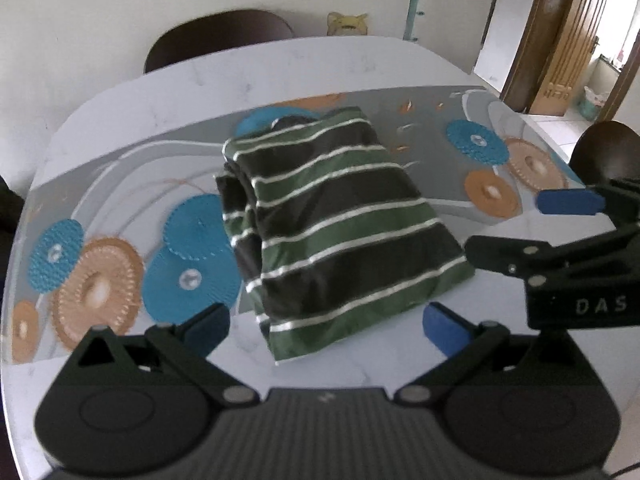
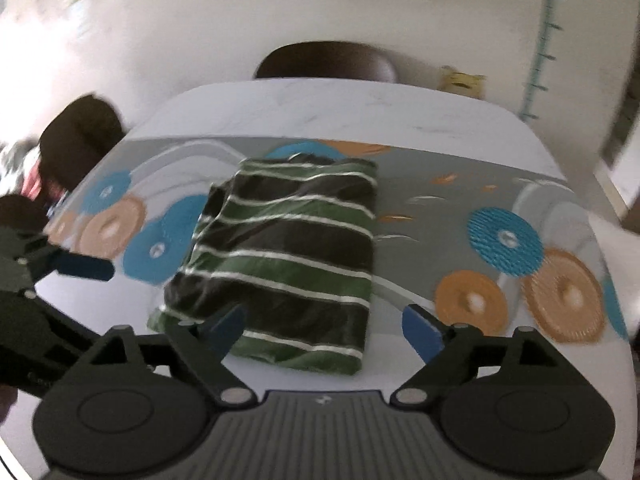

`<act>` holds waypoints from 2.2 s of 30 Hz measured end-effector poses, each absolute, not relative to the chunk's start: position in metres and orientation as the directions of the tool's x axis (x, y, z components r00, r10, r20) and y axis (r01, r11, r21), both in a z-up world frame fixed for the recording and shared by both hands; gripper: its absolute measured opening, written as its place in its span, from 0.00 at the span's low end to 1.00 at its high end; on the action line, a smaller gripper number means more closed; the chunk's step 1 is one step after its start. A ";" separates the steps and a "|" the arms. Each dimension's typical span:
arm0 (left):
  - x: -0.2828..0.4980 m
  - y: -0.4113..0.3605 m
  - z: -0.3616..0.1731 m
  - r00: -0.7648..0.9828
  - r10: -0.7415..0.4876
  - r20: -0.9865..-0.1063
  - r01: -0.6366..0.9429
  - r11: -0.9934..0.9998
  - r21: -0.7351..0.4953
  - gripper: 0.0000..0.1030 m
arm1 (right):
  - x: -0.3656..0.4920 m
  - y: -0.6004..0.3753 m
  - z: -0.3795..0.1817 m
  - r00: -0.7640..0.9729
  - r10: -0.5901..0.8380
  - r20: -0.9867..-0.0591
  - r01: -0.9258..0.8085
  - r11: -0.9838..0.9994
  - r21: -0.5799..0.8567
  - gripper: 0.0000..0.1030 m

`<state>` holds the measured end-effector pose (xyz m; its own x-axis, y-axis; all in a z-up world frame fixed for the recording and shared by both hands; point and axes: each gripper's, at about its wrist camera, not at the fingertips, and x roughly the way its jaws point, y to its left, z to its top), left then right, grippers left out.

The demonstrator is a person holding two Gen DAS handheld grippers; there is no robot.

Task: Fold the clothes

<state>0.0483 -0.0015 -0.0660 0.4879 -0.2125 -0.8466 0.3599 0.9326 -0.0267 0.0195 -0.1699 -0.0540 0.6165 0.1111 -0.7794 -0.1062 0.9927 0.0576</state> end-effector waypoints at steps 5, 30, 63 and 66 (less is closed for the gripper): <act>0.040 0.009 -0.057 0.498 -0.207 -0.842 0.331 0.943 -0.036 1.00 | 0.004 -0.172 -0.043 0.628 0.063 -0.775 -0.032 0.998 0.054 0.96; -0.010 -0.014 -0.005 0.564 -0.044 -0.825 0.136 0.990 0.040 1.00 | -0.021 -0.209 -0.010 0.588 0.012 -0.809 0.007 1.000 0.020 0.97; -0.017 -0.007 -0.004 0.539 -0.059 -0.840 0.126 0.992 0.011 1.00 | -0.004 -0.188 -0.005 0.596 0.085 -0.799 -0.113 0.993 0.022 0.98; -0.016 -0.007 -0.005 0.535 -0.067 -0.843 0.127 0.992 0.002 1.00 | -0.004 -0.188 -0.005 0.595 0.082 -0.800 -0.111 0.994 0.020 0.98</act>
<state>-0.0159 -0.0066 -0.0050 0.5345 -0.0669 -0.8425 0.1271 0.9919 0.0018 -0.0037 -0.1875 -0.0051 0.5950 0.0822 -0.7995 -0.1107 0.9937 0.0198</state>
